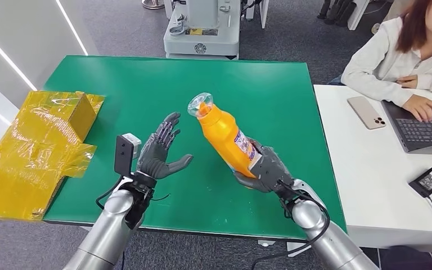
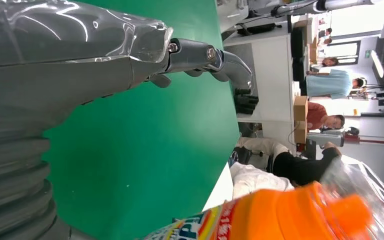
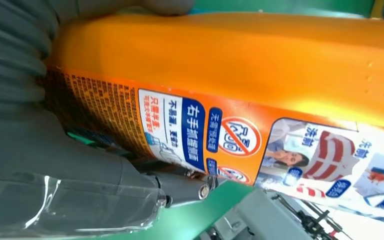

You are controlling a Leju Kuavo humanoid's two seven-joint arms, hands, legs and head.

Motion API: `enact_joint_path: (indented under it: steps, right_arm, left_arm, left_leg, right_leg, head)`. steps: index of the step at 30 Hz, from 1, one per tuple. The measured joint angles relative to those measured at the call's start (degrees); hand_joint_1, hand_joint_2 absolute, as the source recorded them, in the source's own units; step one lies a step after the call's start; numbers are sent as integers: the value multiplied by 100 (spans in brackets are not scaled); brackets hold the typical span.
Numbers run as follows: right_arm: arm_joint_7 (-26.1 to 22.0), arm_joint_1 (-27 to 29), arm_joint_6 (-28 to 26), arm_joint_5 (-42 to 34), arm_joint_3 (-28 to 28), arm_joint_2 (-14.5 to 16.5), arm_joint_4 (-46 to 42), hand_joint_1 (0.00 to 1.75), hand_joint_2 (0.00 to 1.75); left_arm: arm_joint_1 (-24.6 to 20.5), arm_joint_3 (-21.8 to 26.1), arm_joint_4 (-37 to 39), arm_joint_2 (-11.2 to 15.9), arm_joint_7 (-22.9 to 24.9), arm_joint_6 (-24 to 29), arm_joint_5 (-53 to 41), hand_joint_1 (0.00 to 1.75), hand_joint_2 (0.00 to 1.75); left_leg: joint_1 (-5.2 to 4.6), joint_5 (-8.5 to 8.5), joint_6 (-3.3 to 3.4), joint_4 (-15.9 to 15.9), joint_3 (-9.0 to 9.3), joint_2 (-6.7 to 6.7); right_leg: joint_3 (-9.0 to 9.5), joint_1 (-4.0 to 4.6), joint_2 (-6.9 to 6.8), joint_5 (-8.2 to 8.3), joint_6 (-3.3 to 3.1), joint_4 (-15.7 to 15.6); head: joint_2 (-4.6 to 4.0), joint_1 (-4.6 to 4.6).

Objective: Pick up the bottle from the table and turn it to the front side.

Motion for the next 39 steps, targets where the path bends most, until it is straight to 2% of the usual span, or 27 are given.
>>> enact_joint_path:
  steps: [4, 12, 19, 27, 39]
  right_arm:
    - [-189, -85, -189, -8, -13, 241, -182, 175, 175]
    - [125, -154, -217, 151, 22, 642, -309, 175, 175]
    - [174, -351, -317, 489, 26, 913, 41, 175, 175]
    - [324, -332, -525, 747, -118, 854, 20, 175, 175]
    - [35, -96, -523, 549, -691, 328, -365, 175, 175]
  left_arm:
    - [-377, 1, 392, -63, 56, -76, 170, 0, 175]
    - [-1250, -19, 972, -248, 239, -333, 91, 0, 175]
    - [-1757, -101, 1276, -475, 642, -768, 585, 0, 175]
    - [-1903, -246, 1438, -458, 667, -788, 726, 0, 175]
    - [-1914, -278, 2106, -244, 292, -603, 501, 0, 175]
  left_leg:
    - [-1, 0, 0, 0, -11, -2]
    - [-1, 2, -3, 1, -11, -5]
    - [-1, 2, -3, 1, -12, -3]
    - [-1, 2, -3, 1, -13, -1]
    - [-2, 2, -3, 1, -15, -2]
  right_leg:
    - [-8, -1, -2, -1, -2, 0]
    - [-10, -1, -5, -1, -3, 3]
    - [-13, -2, -2, -1, -3, 2]
    - [-19, -1, 1, -1, -3, 2]
    - [-18, -2, 0, -1, -3, 2]
  head:
    - [0, 1]
    - [0, 0]
    - [0, 0]
    - [0, -1]
    - [0, -1]
